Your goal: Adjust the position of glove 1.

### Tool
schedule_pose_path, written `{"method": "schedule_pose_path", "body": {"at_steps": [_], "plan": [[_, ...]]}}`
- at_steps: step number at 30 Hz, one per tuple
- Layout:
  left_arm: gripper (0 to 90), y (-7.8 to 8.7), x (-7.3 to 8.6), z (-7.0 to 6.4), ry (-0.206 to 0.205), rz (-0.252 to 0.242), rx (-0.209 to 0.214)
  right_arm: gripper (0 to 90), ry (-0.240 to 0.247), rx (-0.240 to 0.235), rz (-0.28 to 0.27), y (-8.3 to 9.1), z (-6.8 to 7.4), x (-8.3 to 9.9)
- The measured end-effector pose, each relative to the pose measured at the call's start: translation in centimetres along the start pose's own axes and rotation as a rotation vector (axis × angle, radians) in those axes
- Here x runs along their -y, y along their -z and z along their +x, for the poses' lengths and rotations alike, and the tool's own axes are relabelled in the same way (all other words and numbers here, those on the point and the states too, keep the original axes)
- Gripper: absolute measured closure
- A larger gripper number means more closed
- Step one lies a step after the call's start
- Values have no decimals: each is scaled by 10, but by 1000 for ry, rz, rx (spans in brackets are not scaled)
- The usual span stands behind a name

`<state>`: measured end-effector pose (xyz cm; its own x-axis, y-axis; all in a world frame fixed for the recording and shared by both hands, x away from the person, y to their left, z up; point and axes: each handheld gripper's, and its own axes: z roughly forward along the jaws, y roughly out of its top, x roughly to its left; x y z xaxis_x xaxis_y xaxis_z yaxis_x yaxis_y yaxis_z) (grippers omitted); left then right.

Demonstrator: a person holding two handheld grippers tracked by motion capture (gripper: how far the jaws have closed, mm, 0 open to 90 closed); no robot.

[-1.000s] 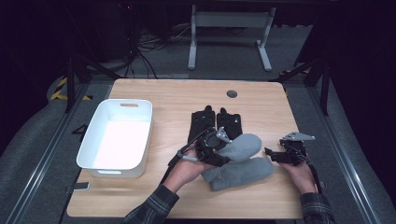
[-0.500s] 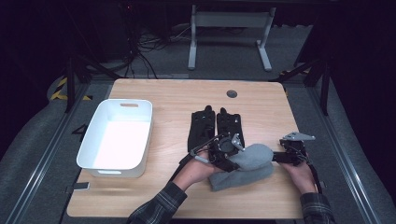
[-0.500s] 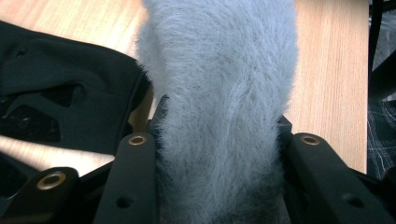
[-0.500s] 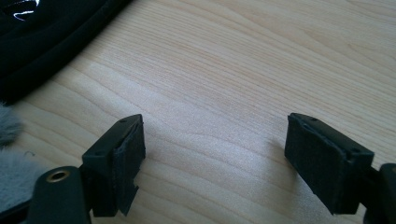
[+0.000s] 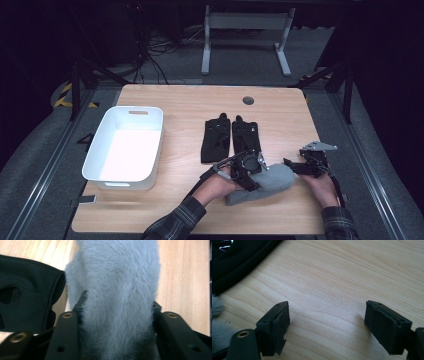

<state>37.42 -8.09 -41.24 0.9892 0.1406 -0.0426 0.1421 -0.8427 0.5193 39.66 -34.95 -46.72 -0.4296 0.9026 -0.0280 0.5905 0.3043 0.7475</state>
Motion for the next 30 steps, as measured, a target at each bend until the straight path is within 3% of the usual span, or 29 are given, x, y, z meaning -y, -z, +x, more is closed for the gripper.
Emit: {"method": "schedule_pose_path", "body": {"at_steps": [5, 9, 13, 17, 23, 30], "plan": [[311, 3, 0, -1, 10, -10, -3, 210, 0, 0, 0, 0, 0, 0], [200, 14, 0, -1, 13, -57, -31, 210, 0, 0, 0, 0, 0, 0], [179, 27, -2, 3, 17, -110, -15, 210, 0, 0, 0, 0, 0, 0], [171, 37, -2, 14, 55, -145, -2, 210, 0, 0, 0, 0, 0, 0], [153, 23, 0, 33, 113, -135, 12, 211, 0, -1, 0, 0, 0, 0], [148, 2, 0, 31, 121, -84, 35, 212, 0, -2, 0, 0, 0, 0]]}}
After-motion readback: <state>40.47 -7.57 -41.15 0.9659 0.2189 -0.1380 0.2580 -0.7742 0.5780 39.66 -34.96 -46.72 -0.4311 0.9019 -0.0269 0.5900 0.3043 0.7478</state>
